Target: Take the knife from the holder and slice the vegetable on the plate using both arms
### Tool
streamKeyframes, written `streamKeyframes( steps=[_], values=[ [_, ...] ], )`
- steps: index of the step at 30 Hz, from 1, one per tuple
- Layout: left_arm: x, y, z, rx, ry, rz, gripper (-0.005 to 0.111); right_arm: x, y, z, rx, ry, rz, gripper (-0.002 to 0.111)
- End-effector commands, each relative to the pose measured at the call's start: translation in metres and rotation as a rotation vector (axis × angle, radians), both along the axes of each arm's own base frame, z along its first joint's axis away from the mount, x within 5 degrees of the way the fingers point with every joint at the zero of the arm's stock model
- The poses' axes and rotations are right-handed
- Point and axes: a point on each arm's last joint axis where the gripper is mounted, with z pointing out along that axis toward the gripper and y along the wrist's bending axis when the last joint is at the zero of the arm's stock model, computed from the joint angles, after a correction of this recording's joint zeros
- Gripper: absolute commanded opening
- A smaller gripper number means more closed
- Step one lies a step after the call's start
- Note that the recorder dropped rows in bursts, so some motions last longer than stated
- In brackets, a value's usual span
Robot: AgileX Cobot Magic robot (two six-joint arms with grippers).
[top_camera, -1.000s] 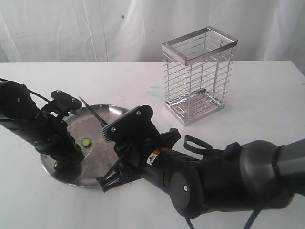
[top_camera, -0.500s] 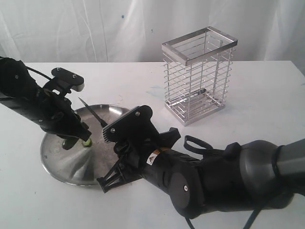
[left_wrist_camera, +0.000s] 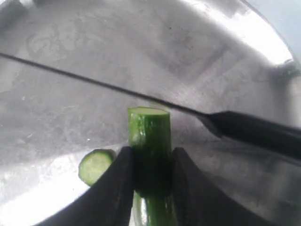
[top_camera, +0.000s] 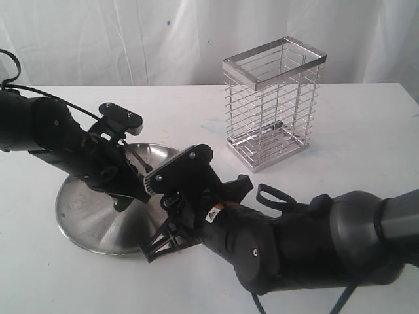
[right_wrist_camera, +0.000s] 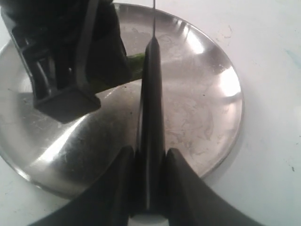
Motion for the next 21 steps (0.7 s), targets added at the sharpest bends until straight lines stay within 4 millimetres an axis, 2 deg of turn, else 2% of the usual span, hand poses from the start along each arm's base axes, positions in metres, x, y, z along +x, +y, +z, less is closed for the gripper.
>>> streamKeyframes(
  steps=[1, 5, 9, 11, 14, 15, 19, 21],
  values=[
    [0.001, -0.008, -0.021, 0.002, 0.05, 0.005, 0.018, 0.001, -0.006, 0.006, -0.031, -0.013, -0.021, 0.0],
    [0.003, -0.009, -0.029, 0.008, 0.055, 0.007, 0.018, 0.001, -0.011, 0.013, -0.07, -0.036, -0.027, 0.0],
    [0.004, -0.009, -0.021, 0.0, 0.036, 0.006, 0.019, 0.001, -0.014, 0.016, -0.096, -0.031, -0.038, 0.0],
    [0.004, -0.01, -0.009, -0.011, 0.022, 0.0, 0.029, 0.0, -0.015, 0.015, -0.107, -0.022, -0.038, 0.0],
    [0.002, -0.011, 0.009, -0.017, 0.008, -0.022, 0.049, 0.0, -0.016, 0.014, -0.117, -0.017, -0.042, 0.0],
    [0.001, -0.01, 0.013, -0.01, 0.01, -0.034, 0.052, 0.0, -0.016, 0.014, -0.117, -0.017, -0.042, 0.0],
    [-0.004, -0.007, 0.029, 0.013, -0.006, -0.07, 0.053, -0.001, -0.015, 0.014, -0.119, -0.007, -0.029, 0.0],
    [-0.005, -0.007, 0.032, 0.014, -0.01, -0.073, 0.053, -0.002, -0.014, 0.013, -0.13, -0.002, -0.01, 0.0]
  ],
)
